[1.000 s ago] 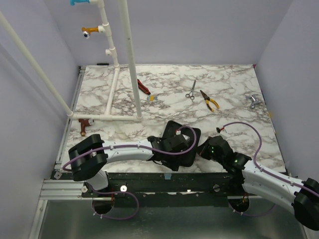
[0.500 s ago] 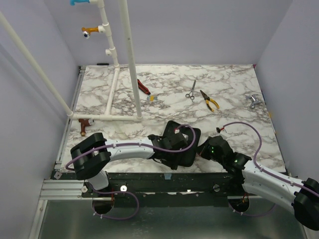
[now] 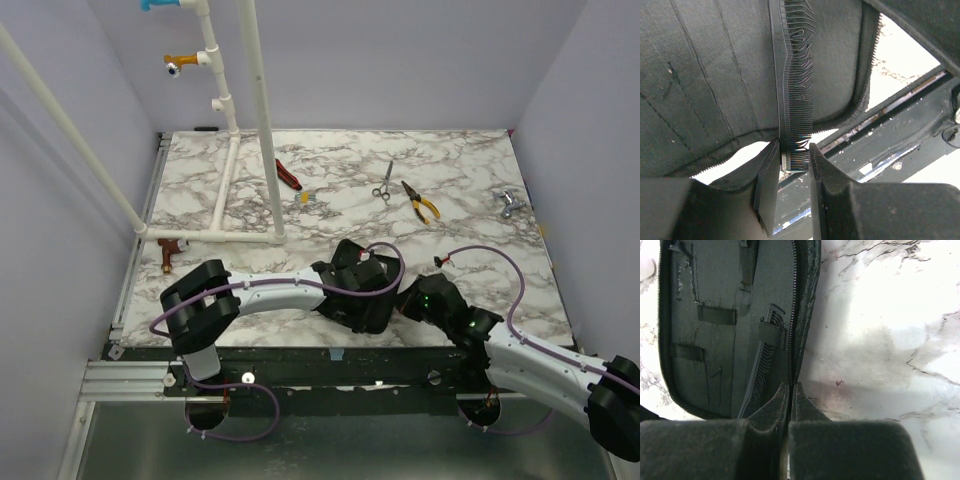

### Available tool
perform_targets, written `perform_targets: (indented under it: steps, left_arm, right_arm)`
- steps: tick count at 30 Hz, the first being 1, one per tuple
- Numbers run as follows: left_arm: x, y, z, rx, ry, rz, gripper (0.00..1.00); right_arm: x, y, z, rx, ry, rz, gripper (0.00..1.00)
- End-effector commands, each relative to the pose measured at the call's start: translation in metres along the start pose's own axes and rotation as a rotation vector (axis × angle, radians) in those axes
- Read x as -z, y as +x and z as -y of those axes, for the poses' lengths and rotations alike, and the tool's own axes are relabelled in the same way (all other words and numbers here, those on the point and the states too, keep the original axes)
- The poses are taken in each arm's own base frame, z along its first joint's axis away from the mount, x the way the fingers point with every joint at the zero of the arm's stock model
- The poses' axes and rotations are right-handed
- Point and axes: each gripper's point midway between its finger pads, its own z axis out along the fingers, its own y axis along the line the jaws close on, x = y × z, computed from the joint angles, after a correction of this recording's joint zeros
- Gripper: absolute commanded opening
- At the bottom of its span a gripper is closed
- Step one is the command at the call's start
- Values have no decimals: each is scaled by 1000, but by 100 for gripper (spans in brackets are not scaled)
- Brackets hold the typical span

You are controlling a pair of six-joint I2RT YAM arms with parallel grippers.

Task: Sort the hair-cutting tools

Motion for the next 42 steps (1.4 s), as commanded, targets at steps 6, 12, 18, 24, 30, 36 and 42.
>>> perform_targets:
  steps: [6, 12, 18, 24, 30, 36, 42]
  left_arm:
    - [-13, -40, -5, 14, -90, 117, 0]
    - [-22, -45, -7, 14, -112, 129, 0]
    - [-29, -50, -6, 18, -120, 136, 1]
    - [-34, -53, -4, 16, -118, 140, 4]
    - [-32, -54, -2, 6, -100, 144, 16]
    - [-22, -48, -3, -9, -79, 148, 48]
    - [1, -45, -5, -9, -69, 176, 56]
  right_arm:
    - [0, 16, 8, 22, 1, -59, 1]
    - [0, 15, 7, 22, 1, -58, 1]
    - [0, 16, 9, 22, 5, -62, 1]
    - [1, 16, 9, 20, 6, -62, 1]
    - [3, 14, 8, 20, 11, -55, 1]
    - [8, 4, 11, 13, 52, -25, 20]
    - [11, -4, 8, -2, 80, -8, 46]
